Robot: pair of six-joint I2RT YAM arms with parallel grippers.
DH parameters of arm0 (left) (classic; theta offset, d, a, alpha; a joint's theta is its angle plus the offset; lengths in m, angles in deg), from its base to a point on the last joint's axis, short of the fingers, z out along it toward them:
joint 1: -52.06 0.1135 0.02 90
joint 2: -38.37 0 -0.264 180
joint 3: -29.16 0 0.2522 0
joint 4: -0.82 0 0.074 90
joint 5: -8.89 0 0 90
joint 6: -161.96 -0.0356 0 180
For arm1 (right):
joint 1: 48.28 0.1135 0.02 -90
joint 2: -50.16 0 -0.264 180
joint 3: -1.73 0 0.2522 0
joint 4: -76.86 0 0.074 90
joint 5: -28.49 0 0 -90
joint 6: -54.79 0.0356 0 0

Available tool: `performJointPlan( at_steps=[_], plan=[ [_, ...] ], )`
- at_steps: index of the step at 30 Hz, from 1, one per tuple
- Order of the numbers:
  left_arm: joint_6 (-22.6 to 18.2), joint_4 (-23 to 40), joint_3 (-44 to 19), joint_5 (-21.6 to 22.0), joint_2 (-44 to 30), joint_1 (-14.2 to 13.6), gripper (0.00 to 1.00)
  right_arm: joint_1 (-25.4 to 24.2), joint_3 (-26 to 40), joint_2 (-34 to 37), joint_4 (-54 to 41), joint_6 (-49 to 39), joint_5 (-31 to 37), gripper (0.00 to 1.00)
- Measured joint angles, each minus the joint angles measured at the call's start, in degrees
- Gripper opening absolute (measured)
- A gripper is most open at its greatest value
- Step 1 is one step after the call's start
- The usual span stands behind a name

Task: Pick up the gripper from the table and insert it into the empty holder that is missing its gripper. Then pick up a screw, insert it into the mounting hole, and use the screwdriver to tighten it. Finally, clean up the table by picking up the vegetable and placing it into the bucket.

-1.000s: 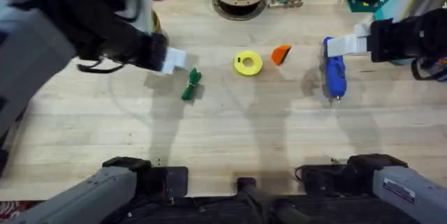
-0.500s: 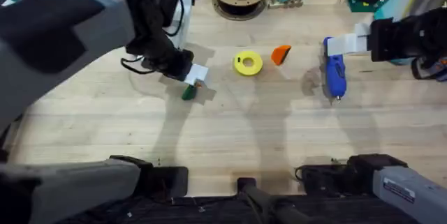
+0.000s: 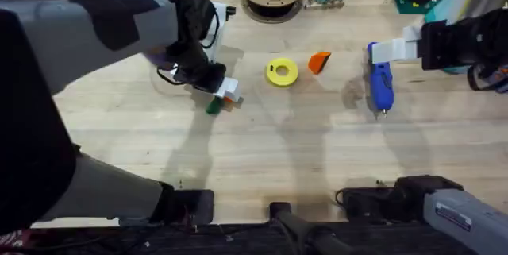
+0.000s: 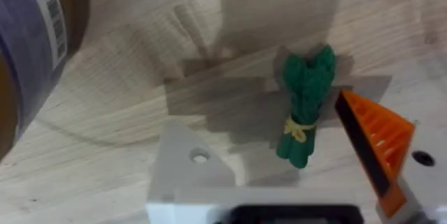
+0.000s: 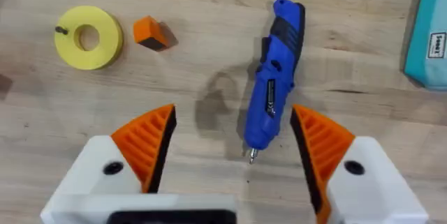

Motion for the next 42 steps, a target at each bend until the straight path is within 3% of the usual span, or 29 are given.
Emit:
performJointPlan(
  at_steps=[2,7,8,22,35,42],
  plan=[
    [0.22,-0.07,0.00,-0.07,-0.04,0.00,0.722,-0.02,0.00,0.00,0.01,0.00,0.00,0.997],
    [0.29,-0.11,-0.10,-0.74,-0.04,-0.04,0.041,0.00,0.00,0.00,0.00,0.00,0.00,0.997],
    [0.35,-0.14,-0.13,-0.79,-0.04,-0.13,0.012,0.00,0.00,0.00,0.01,0.00,0.00,0.997],
    [0.39,1.12,-1.69,-0.74,-0.06,-0.22,0.004,-0.02,0.00,0.00,0.01,0.00,-0.01,0.997],
    [0.39,19.74,-28.85,-0.74,-0.32,-0.22,0.004,0.00,0.00,0.00,-0.01,0.00,0.00,0.997],
    [0.39,23.89,-36.87,-0.74,-0.26,-0.22,0.004,0.00,0.00,0.00,0.00,0.00,0.00,0.997]
  ],
)
